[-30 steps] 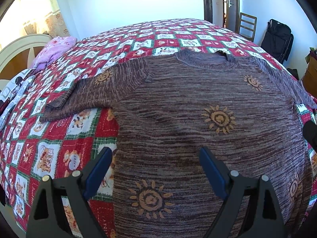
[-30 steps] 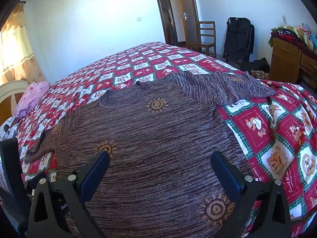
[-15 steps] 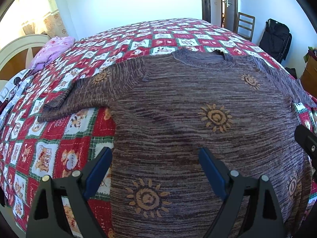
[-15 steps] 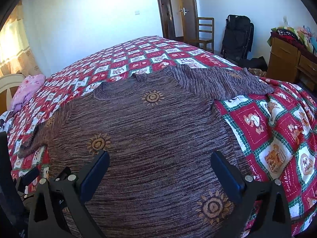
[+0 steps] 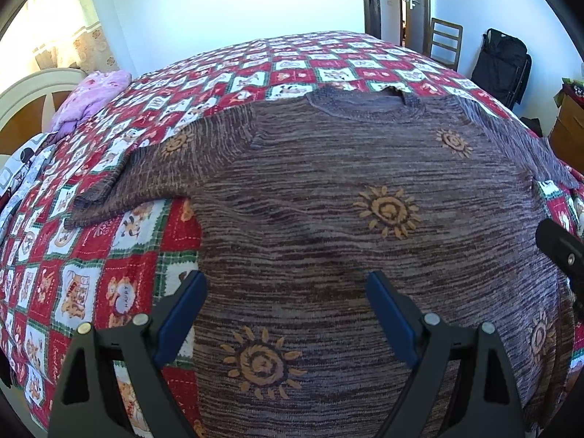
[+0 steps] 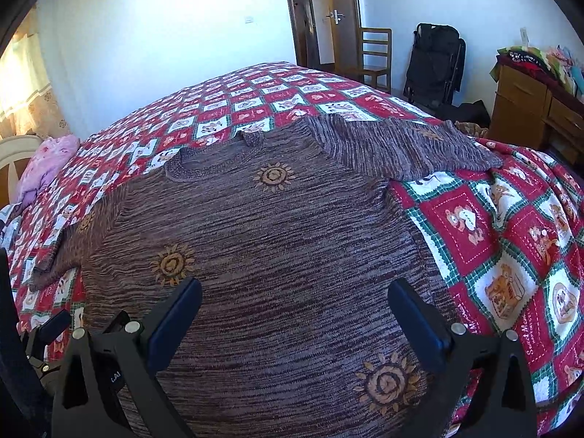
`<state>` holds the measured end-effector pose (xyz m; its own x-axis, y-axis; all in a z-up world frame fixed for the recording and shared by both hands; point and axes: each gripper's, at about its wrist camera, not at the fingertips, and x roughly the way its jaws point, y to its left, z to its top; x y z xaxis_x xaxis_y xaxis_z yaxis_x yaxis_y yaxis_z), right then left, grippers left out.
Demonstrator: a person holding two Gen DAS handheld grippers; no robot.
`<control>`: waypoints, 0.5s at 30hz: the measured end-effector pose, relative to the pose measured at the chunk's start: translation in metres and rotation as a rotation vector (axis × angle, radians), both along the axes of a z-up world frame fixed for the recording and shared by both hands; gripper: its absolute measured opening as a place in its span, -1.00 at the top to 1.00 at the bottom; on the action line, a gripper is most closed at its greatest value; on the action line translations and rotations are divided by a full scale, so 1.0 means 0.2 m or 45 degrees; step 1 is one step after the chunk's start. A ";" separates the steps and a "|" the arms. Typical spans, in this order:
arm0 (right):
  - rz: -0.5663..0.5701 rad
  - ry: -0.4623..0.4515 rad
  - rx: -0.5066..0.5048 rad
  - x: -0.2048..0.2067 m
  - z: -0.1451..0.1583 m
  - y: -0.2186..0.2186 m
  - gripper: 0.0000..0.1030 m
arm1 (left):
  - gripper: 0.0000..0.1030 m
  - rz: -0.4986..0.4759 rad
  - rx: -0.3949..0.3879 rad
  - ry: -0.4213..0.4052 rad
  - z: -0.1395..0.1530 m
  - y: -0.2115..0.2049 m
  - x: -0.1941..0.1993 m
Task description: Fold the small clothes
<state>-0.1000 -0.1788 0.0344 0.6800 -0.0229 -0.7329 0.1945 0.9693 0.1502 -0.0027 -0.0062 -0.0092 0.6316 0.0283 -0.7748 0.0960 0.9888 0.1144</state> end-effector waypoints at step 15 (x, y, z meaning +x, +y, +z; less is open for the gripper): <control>-0.385 0.021 0.209 0.38 0.08 -1.10 -0.39 | -0.79 0.027 -0.011 -0.023 0.00 0.06 0.10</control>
